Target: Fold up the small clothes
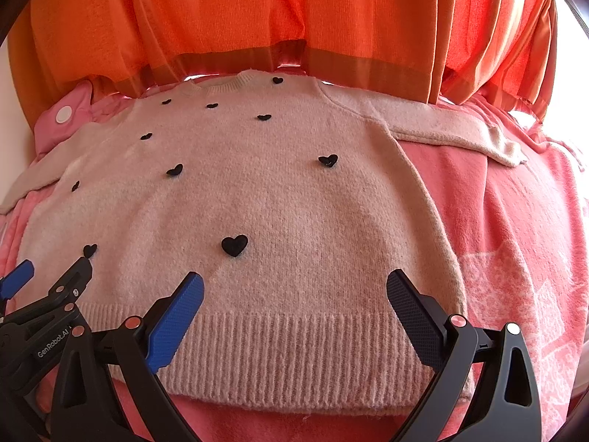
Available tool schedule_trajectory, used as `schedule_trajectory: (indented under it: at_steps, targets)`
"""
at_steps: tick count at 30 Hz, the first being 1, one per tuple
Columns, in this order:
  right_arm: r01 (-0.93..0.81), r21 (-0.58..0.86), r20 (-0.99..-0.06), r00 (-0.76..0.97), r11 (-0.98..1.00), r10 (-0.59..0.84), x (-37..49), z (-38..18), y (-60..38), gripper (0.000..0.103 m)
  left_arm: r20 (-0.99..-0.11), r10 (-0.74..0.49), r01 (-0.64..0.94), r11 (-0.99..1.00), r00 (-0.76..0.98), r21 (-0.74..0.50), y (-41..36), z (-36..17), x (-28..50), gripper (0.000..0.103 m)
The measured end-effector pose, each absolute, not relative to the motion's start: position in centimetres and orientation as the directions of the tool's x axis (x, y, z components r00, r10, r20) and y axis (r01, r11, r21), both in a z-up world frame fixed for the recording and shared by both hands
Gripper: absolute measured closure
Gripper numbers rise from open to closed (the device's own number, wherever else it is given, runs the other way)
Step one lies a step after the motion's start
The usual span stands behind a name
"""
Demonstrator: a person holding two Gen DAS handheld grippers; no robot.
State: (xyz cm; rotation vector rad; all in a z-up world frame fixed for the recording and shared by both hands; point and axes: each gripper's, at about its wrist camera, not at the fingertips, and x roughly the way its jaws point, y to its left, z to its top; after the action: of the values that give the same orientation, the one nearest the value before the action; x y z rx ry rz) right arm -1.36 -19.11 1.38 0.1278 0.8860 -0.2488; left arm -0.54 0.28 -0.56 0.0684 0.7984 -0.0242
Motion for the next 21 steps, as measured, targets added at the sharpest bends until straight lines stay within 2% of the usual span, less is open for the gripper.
schedule_trajectory:
  at_steps: [4, 9, 13, 18, 21]
  targets:
    - [0.268, 0.014, -0.777, 0.609, 0.963, -0.159, -1.4, 1.5, -19.4, 0.005, -0.720, -0.001, 0.046, 0.998, 0.694, 0.043, 0.4, -0.5, -0.5, 0.005]
    - [0.304, 0.241, -0.738, 0.674, 0.922, -0.030, -1.5, 4.7, -26.1, 0.005, -0.726, -0.091, 0.064, 0.996, 0.682, -0.065, 2.4, 1.5, 0.1, 0.005]
    - [0.428, 0.334, -0.720, 0.690, 0.839, -0.065, 0.1, 5.9, -36.3, 0.005, -0.696, -0.138, 0.038, 0.987, 0.705, -0.157, 4.9, 4.3, 2.0, 0.005]
    - [0.640, 0.423, -0.760, 0.636, 0.641, -0.134, 2.9, 2.2, -52.0, 0.006, -0.685, -0.185, -0.008, 0.964, 0.705, -0.268, 6.3, 6.7, 7.2, 0.005]
    - [0.717, 0.467, -0.774, 0.614, 0.517, -0.152, 4.0, -1.1, -58.6, 0.016, -0.677, -0.171, -0.031, 0.961, 0.716, -0.276, 5.0, 7.1, 10.5, 0.005]
